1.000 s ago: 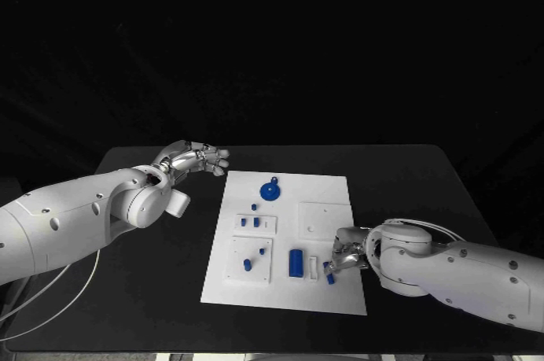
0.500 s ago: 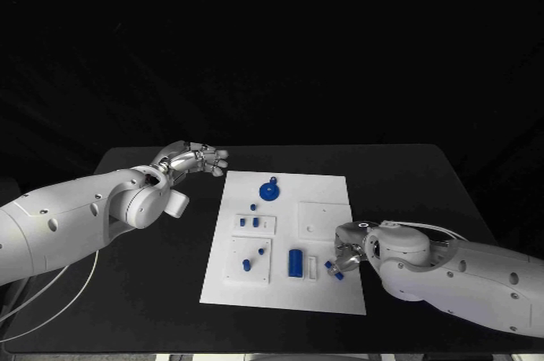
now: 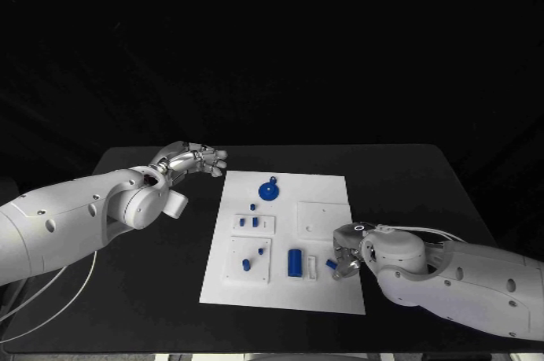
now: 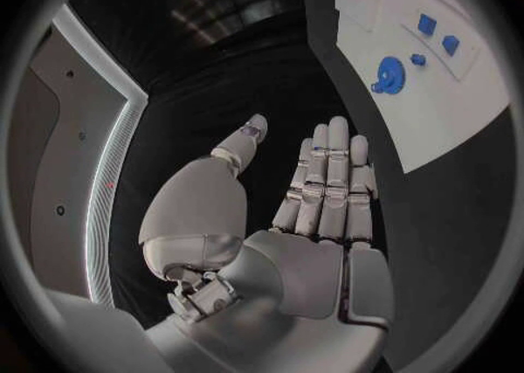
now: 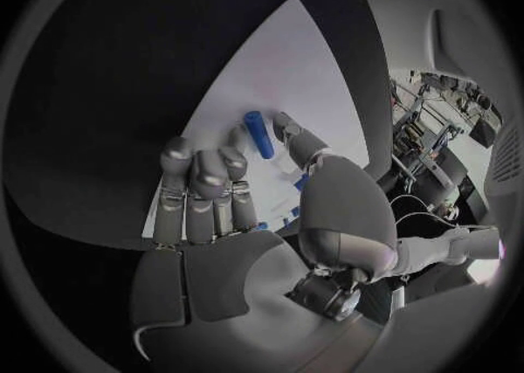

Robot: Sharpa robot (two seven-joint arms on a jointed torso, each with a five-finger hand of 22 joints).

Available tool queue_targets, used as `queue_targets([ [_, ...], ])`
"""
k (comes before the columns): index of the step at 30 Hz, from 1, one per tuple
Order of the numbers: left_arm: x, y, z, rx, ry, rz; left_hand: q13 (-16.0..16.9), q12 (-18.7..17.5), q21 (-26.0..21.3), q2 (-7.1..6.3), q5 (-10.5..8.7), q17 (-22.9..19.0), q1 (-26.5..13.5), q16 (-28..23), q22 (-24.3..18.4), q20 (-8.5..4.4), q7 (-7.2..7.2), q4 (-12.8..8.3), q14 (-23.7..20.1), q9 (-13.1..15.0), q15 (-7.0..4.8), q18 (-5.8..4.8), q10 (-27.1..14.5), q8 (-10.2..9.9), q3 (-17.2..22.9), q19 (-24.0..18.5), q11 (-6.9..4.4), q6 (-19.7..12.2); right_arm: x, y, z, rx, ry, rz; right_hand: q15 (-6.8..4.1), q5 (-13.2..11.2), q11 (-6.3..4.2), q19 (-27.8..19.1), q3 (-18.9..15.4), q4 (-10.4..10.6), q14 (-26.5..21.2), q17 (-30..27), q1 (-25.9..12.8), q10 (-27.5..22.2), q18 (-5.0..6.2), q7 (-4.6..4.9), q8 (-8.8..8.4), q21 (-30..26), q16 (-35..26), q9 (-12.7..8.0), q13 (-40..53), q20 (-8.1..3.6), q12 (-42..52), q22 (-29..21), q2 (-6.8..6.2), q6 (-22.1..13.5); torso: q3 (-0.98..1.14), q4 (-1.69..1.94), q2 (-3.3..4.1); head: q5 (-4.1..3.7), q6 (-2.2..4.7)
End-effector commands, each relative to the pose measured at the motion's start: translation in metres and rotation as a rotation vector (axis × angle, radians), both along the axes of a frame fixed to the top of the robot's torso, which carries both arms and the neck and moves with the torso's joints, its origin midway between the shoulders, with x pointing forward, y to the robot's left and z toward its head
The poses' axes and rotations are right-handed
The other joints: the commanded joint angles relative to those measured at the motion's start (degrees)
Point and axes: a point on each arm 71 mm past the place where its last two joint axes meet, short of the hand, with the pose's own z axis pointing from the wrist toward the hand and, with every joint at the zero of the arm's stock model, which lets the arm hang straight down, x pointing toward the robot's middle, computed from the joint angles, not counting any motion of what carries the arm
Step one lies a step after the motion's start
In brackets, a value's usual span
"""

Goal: Assemble the parts on the task board

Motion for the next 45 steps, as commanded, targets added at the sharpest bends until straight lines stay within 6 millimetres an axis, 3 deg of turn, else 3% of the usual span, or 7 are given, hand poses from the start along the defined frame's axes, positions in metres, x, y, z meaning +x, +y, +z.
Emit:
queue_targets([
  [1,-0.001,-0.002,0.0,-0.002,0.001,-0.018,0.0,-0.2,-0.3,0.42,-0.17,0.1,0.0,-0.3,0.1,-0.05,-0.3,-0.2,0.3,-0.1,0.14,-0.06,0.1,0.3,-0.3,0.4,-0.21,0.1,-0.012,-0.005,-0.02,-0.105,0.057,0.019,0.36,-0.1,0.09,-0.1,0.2,-0.5,0.2,0.1,1.8,-0.1,0.88,1.44,0.01,-0.2,-0.2,-19.7,-0.1,0.03,0.0,0.5,1.07,-1.5,0.04,0.02,-0.02,0.06,-0.07],
  [12,-0.001,-0.002,0.0,-0.001,0.001,-0.021,0.0,-0.2,-0.3,0.44,-0.16,0.1,0.1,-0.3,0.1,-0.05,-0.3,-0.2,0.3,-0.1,0.13,-0.06,0.1,0.3,-0.3,0.4,-0.21,0.1,-0.015,0.003,-0.025,-0.077,0.032,0.029,0.4,-0.1,0.05,-0.2,0.1,-1.0,0.2,0.1,2.6,0.4,0.88,1.39,0.22,-0.2,-0.2,-19.7,0.0,0.54,0.4,0.6,4.72,-1.0,0.15,-0.04,0.04,0.21,0.01],
  [23,-0.001,-0.003,0.0,0.001,0.002,-0.023,0.0,-0.2,-0.3,0.5,-0.16,0.1,0.1,-0.4,0.1,-0.06,-0.3,-0.3,0.3,-0.1,0.13,-0.05,0.1,0.3,-0.2,0.4,-0.21,0.1,-0.016,-0.005,-0.031,-0.028,0.133,-0.032,0.57,0.6,0.17,-0.2,8.7,2.1,0.3,0.0,3.2,0.4,0.88,1.53,-0.09,-0.4,-0.4,-20.6,-0.7,1.2,-0.1,0.7,7.51,-0.7,0.08,0.0,0.0,0.19,-0.02],
  [26,-0.001,-0.002,0.0,0.002,0.002,-0.022,0.0,-0.2,-0.3,0.51,-0.16,0.2,0.1,-0.4,0.1,-0.06,-0.3,-0.3,0.3,-0.1,0.13,-0.05,0.1,0.3,-0.2,0.4,-0.21,0.1,-0.016,-0.008,-0.034,-0.012,0.176,-0.056,0.65,3.1,0.25,-0.3,11.4,3.2,0.3,0.0,0.7,0.3,0.88,1.61,-0.26,-0.3,-0.4,-21.0,-0.8,1.46,0.0,0.9,8.51,-0.7,0.08,0.0,0.0,0.29,-0.1],
  [27,-0.001,-0.002,0.0,0.002,0.002,-0.022,0.0,-0.2,-0.3,0.51,-0.16,0.2,0.1,-0.4,0.1,-0.06,-0.3,-0.3,0.3,-0.1,0.13,-0.05,0.1,0.3,-0.2,0.4,-0.21,0.1,-0.016,-0.009,-0.034,-0.007,0.182,-0.059,0.69,4.7,0.29,-0.2,12.0,4.1,0.3,0.0,-0.7,0.3,0.88,1.65,-0.32,-0.3,-0.4,-21.2,-0.8,1.55,0.0,0.9,8.48,-0.7,0.08,0.0,0.01,0.3,-0.14],
  [33,-0.001,-0.002,0.0,0.005,0.003,-0.022,0.0,-0.2,-0.3,0.53,-0.15,0.2,0.2,-0.4,0.1,-0.06,-0.3,-0.3,0.3,-0.1,0.12,-0.05,0.1,0.3,-0.2,0.4,-0.21,0.1,-0.016,-0.011,-0.034,0.021,0.184,-0.072,0.66,6.0,0.29,-0.2,14.4,4.6,0.4,0.1,-3.9,0.2,0.88,1.64,-0.35,-0.1,-0.3,-21.6,-0.8,1.44,0.2,0.9,9.44,-0.6,0.08,0.01,0.0,0.33,-0.17],
  [45,-0.001,-0.002,0.0,0.008,0.003,-0.022,0.0,-0.2,-0.3,0.56,-0.15,0.2,0.2,-0.4,0.2,-0.07,-0.31,-0.3,0.3,-0.1,0.12,-0.05,0.1,0.3,-0.2,0.4,-0.22,0.1,-0.014,-0.013,-0.028,0.265,0.181,-0.221,0.43,7.4,0.09,0.2,15.4,3.9,0.5,0.2,-5.3,0.6,0.88,1.43,-0.02,0.2,-0.2,-21.7,-0.8,1.15,0.8,0.9,9.48,-0.1,0.09,0.01,0.01,0.39,-0.13],
])
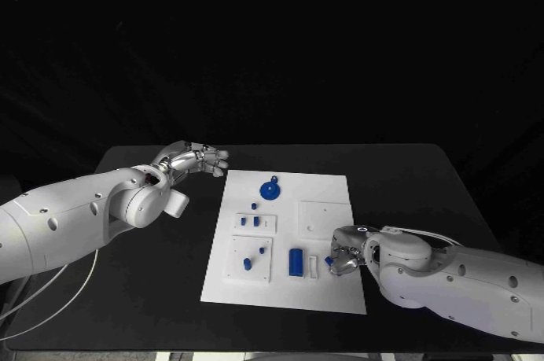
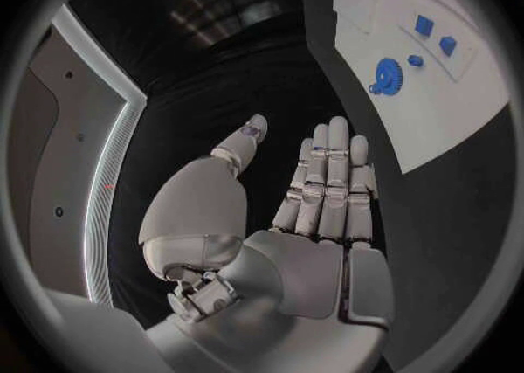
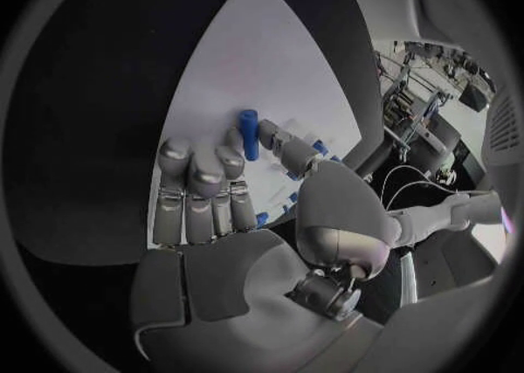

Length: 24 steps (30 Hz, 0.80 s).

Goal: Assemble the parts on the task board

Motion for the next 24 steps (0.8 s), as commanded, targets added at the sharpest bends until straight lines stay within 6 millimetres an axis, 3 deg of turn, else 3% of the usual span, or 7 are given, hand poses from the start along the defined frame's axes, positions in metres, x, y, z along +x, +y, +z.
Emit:
queue_targets([
  [1,0.0,-0.002,0.001,-0.001,-0.003,-0.017,0.1,-0.2,-0.4,0.57,-0.15,0.1,0.3,-0.2,0.1,-0.07,-0.31,-0.2,0.3,-0.1,0.12,-0.04,0.1,0.3,-0.1,0.4,-0.22,0.1,-0.012,-0.009,-0.021,0.119,0.155,-0.141,-0.21,0.2,-0.14,0.5,4.5,4.1,0.3,0.1,-0.6,0.6,0.87,0.38,0.08,0.3,0.0,-23.8,0.1,-0.19,0.4,0.9,-0.12,0.1,-0.01,-0.02,-0.01,0.0,-0.04],
  [10,-0.001,-0.002,0.001,0.001,-0.003,-0.018,0.1,-0.2,-0.4,0.58,-0.15,0.1,0.3,-0.2,0.1,-0.07,-0.31,-0.2,0.4,-0.1,0.12,-0.04,0.1,0.3,0.0,0.4,-0.22,0.1,-0.014,-0.008,-0.018,0.283,0.213,-0.27,-0.43,1.1,-0.3,0.9,3.4,3.1,0.3,0.1,-1.8,1.0,0.87,0.23,0.32,0.4,0.1,-23.8,0.1,-0.52,0.8,0.8,0.45,0.3,-0.02,0.02,-0.02,0.03,-0.08],
  [24,-0.001,-0.002,0.001,0.002,-0.002,-0.02,0.1,-0.2,-0.4,0.59,-0.15,0.2,0.4,-0.2,0.1,-0.07,-0.32,-0.3,0.4,-0.1,0.11,-0.05,0.2,0.3,0.0,0.4,-0.22,0.1,-0.016,0.001,-0.015,0.366,0.224,-0.303,-0.49,1.4,-0.34,0.9,2.7,2.7,0.3,0.1,-2.4,1.0,0.87,0.19,0.38,0.4,0.1,-23.9,0.1,-0.66,0.9,0.8,0.72,0.3,0.0,-0.02,0.01,0.05,-0.13],
])
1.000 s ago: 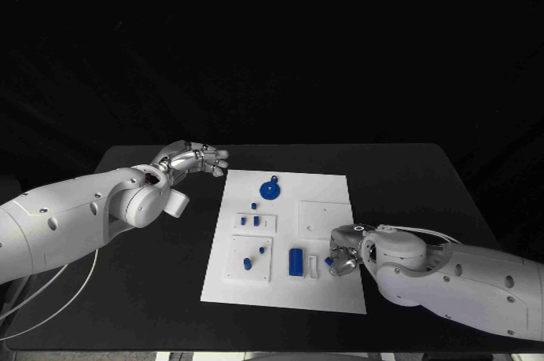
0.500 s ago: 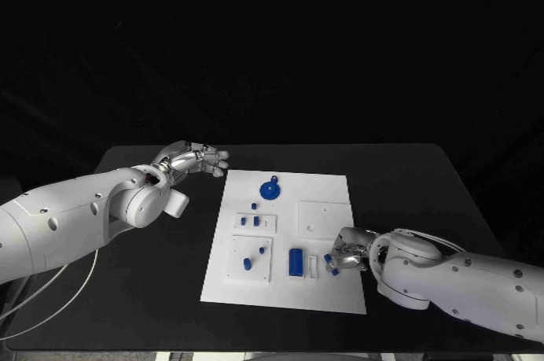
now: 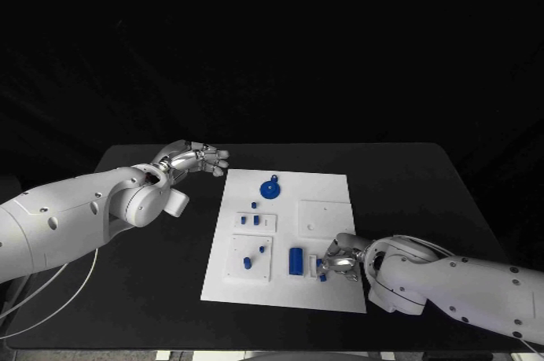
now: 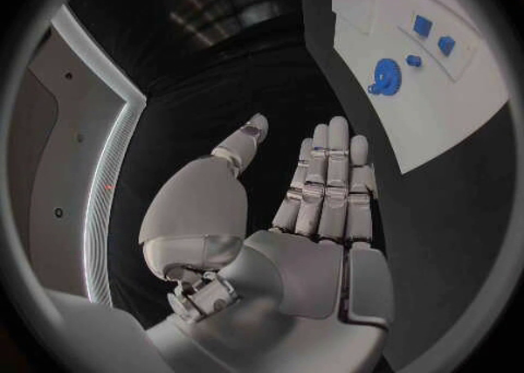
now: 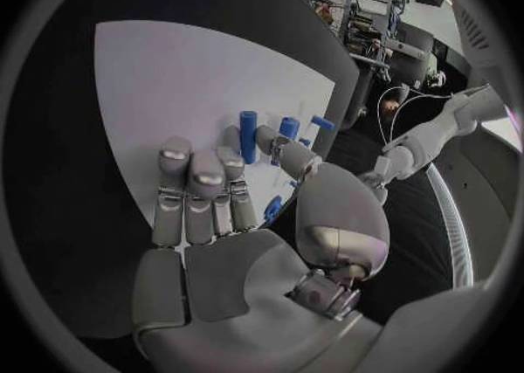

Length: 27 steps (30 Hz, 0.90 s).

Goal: Assemble the parts on the task board

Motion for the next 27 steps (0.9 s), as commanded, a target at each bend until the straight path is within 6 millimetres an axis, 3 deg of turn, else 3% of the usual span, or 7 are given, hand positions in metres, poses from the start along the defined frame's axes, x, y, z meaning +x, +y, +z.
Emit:
queue_targets([
  [1,-0.0005,-0.0022,0.0008,-0.002,-0.003,-0.018,0.1,-0.2,-0.4,0.36,-0.15,0.1,0.1,-0.2,0.1,-0.07,-0.32,-0.3,0.4,-0.1,0.11,-0.05,0.2,0.3,0.0,0.4,-0.22,0.1,-0.0028,-0.0005,-0.0045,0.034,0.01,-0.036,-0.33,0.3,0.09,0.1,0.8,1.0,0.0,0.1,-0.3,0.4,0.88,0.19,0.28,0.2,0.0,-4.6,0.1,-0.25,0.3,0.8,0.26,0.3,0.03,0.0,0.02,0.01,0.02],
  [16,-0.0005,-0.0019,0.0007,-0.002,-0.002,-0.018,0.1,-0.2,-0.4,0.37,-0.15,0.1,0.2,-0.3,0.1,-0.06,-0.32,-0.3,0.4,-0.1,0.12,-0.06,0.2,0.3,-0.1,0.5,-0.22,0.2,-0.002,0.0062,-0.005,0.036,0.011,-0.019,-0.39,0.5,0.05,0.1,0.6,0.6,0.0,0.0,-0.3,0.5,0.88,0.16,0.33,0.2,0.0,-4.6,0.1,-0.36,0.3,0.7,0.48,0.3,0.04,-0.01,0.0,0.05,0.02],
  [21,-0.0005,-0.0022,0.0007,-0.002,-0.002,-0.019,0.1,-0.2,-0.4,0.37,-0.15,0.2,0.1,-0.3,0.2,-0.06,-0.32,-0.3,0.4,-0.1,0.12,-0.06,0.2,0.3,-0.1,0.5,-0.22,0.2,-0.0017,0.0072,-0.0063,0.015,0.019,-0.005,-0.4,-0.5,0.05,0.2,0.1,0.7,0.0,0.0,-0.7,0.4,0.88,0.16,0.34,0.1,-0.1,-4.7,-0.1,-0.41,0.2,0.7,0.34,0.3,0.01,0.01,0.0,0.06,0.06],
  [25,-0.0006,-0.002,0.0007,-0.001,-0.001,-0.018,0.1,-0.2,-0.4,0.37,-0.15,0.2,0.1,-0.3,0.2,-0.06,-0.32,-0.3,0.4,-0.1,0.12,-0.06,0.2,0.3,-0.1,0.5,-0.22,0.2,-0.0017,0.0062,-0.0072,-0.006,0.025,0.007,-0.4,-2.9,0.07,0.2,-0.3,1.3,-0.1,0.0,-1.3,0.1,0.88,0.16,0.33,0.0,-0.2,-4.7,-0.3,-0.45,-0.1,0.6,-0.8,0.1,0.01,0.02,0.0,0.04,0.07],
  [27,-0.0006,-0.0018,0.0007,-0.001,-0.001,-0.018,0.1,-0.2,-0.4,0.37,-0.15,0.2,0.1,-0.3,0.2,-0.06,-0.32,-0.3,0.4,-0.1,0.12,-0.07,0.2,0.3,-0.1,0.5,-0.22,0.2,-0.0018,0.0063,-0.0073,-0.007,0.027,0.011,-0.42,-6.5,0.11,0.2,-0.6,2.5,-0.1,-0.1,-2.0,0.0,0.88,0.12,0.32,-0.2,-0.2,-4.8,-0.4,-0.47,-0.2,0.5,-2.64,0.0,-0.02,-0.01,0.0,0.03,0.05],
])
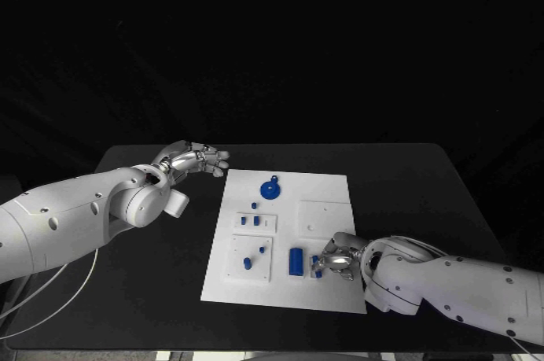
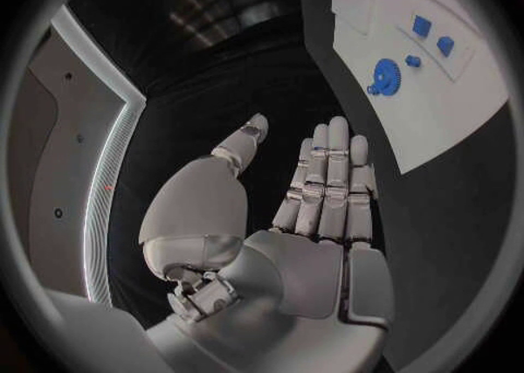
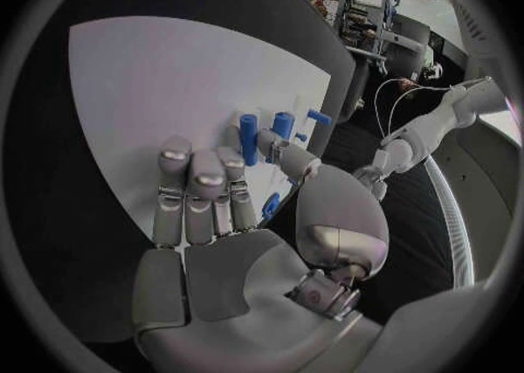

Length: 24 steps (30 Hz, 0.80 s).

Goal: Assemble the parts on the task board

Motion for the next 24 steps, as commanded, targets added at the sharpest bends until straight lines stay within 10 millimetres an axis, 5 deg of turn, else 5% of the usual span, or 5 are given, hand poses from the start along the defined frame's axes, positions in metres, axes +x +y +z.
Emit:
queue_targets([
  [1,-0.0005,-0.0019,0.0008,-0.004,-0.003,-0.016,0.1,-0.2,-0.2,0.37,-0.15,0.1,0.1,-0.3,0.2,-0.06,-0.32,-0.3,0.4,-0.1,0.12,-0.07,0.2,0.3,-0.1,0.5,-0.22,0.2,-0.0042,0.0003,-0.006,-0.039,0.035,0.033,-0.35,-2.1,0.08,-0.1,-0.2,0.9,0.0,-0.1,-0.4,0.0,0.88,0.28,-0.34,-0.2,-0.3,-0.3,-0.1,-0.35,-0.3,0.5,-1.92,-0.1,-0.04,-0.01,-0.01,-0.01,-0.03],
  [5,-0.0005,-0.002,0.0008,-0.004,-0.003,-0.016,0.1,-0.2,-0.2,0.37,-0.15,0.1,0.1,-0.3,0.2,-0.06,-0.32,-0.3,0.4,-0.1,0.12,-0.07,0.2,0.3,-0.1,0.5,-0.22,0.2,-0.0043,0.0012,-0.006,-0.037,0.036,0.04,-0.28,-3.8,0.12,0.1,-3.3,3.3,0.1,0.0,-4.1,-0.2,0.87,0.41,-0.3,-0.1,-0.2,-0.2,-0.2,-0.23,-0.4,0.5,-6.44,-0.3,-0.04,-0.02,-0.02,0.01,-0.05],
  [9,-0.0006,-0.0018,0.0008,-0.004,-0.002,-0.016,0.1,-0.2,-0.2,0.37,-0.15,0.1,0.1,-0.3,0.2,-0.06,-0.32,-0.3,0.4,-0.1,0.12,-0.07,0.2,0.3,-0.1,0.5,-0.22,0.2,-0.0044,0.0017,-0.0059,-0.033,0.034,0.046,-0.43,-3.7,0.02,0.2,-6.2,5.5,0.0,0.0,-5.4,-0.4,0.88,0.28,-0.17,-0.2,-0.2,0.0,-0.1,-0.59,-0.3,0.4,-8.34,-0.5,0.01,0.01,-0.01,0.0,0.02],
  [17,-0.0006,-0.002,0.0007,-0.004,-0.002,-0.016,0.1,-0.2,-0.2,0.37,-0.15,0.1,0.1,-0.4,0.2,-0.06,-0.32,-0.3,0.4,-0.1,0.13,-0.07,0.2,0.3,-0.1,0.5,-0.22,0.2,-0.005,0.0033,-0.0053,-0.022,0.032,0.059,-0.53,-3.7,-0.07,0.0,-7.7,6.7,-0.1,0.1,-4.9,-0.5,0.88,0.2,-0.01,-0.3,-0.2,0.3,-0.1,-1.01,-0.3,0.4,-8.79,-0.8,0.02,-0.04,-0.02,0.01,0.01],
  [24,-0.0006,-0.0016,0.0007,-0.003,-0.002,-0.015,0.1,-0.2,-0.3,0.37,-0.15,0.1,0.1,-0.4,0.2,-0.06,-0.32,-0.3,0.4,-0.1,0.13,-0.07,0.2,0.3,-0.1,0.5,-0.22,0.2,-0.0058,0.0036,-0.0044,-0.015,0.028,0.067,-0.54,-3.7,-0.09,-0.2,-8.2,6.2,-0.1,0.2,-2.8,-0.5,0.88,0.18,0.15,-0.3,-0.2,0.6,0.0,-1.25,-0.2,0.5,-6.79,-0.9,0.04,-0.04,-0.01,0.06,-0.01],
])
